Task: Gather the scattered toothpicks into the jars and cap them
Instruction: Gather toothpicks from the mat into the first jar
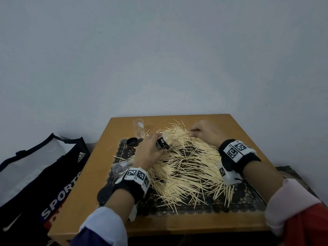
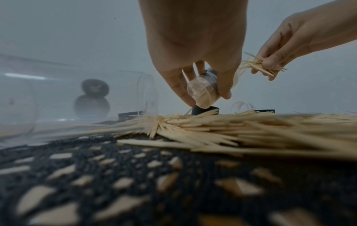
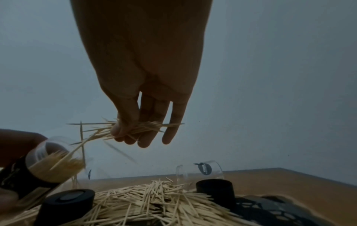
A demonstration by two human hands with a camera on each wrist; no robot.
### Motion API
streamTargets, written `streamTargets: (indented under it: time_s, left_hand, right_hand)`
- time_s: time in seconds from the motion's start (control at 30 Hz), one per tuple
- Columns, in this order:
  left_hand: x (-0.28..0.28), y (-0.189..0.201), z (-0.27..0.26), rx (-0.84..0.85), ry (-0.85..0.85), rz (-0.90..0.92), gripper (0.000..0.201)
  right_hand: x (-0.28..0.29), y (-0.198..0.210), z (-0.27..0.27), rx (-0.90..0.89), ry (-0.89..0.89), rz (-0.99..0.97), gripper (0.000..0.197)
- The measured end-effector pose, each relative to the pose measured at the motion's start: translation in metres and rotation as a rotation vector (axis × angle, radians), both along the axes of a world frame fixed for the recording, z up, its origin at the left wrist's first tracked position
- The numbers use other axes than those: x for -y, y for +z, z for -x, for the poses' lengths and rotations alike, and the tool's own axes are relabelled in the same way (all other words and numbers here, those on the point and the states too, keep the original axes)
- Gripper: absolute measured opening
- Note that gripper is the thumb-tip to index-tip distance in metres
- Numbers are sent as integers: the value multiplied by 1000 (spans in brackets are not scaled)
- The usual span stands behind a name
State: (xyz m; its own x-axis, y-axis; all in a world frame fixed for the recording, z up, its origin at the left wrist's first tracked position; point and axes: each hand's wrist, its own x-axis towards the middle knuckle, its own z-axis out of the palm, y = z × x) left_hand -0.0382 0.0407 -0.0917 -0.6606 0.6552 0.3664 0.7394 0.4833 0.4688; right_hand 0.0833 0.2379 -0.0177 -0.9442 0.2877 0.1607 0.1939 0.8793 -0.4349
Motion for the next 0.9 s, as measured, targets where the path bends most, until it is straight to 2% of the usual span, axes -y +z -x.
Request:
streamTargets:
  time_s: [0.33, 0.47, 0.57, 0.7, 0.83, 0.9]
  left_hand:
    - [0, 0, -2, 19, -100, -19, 63]
    - [-1, 1, -2, 23, -122, -30, 62]
    - [-1, -1, -2, 26, -128, -36, 62]
    - [-2, 0, -2, 21, -129, -45, 62]
    - [-3, 0, -2, 11, -134, -35, 64]
    - [-3, 0, -3, 18, -137, -35, 63]
  right_hand:
    - [16, -10, 16, -43, 1, -107, 25]
    - [24, -14, 23, 22, 41, -284, 15]
    - [25, -14, 27, 43, 49, -397, 19]
    - [27, -10, 26, 42, 143, -418, 29]
    - [25, -13, 27, 119, 168, -427, 44]
    - [24, -15, 29, 141, 205, -371, 49]
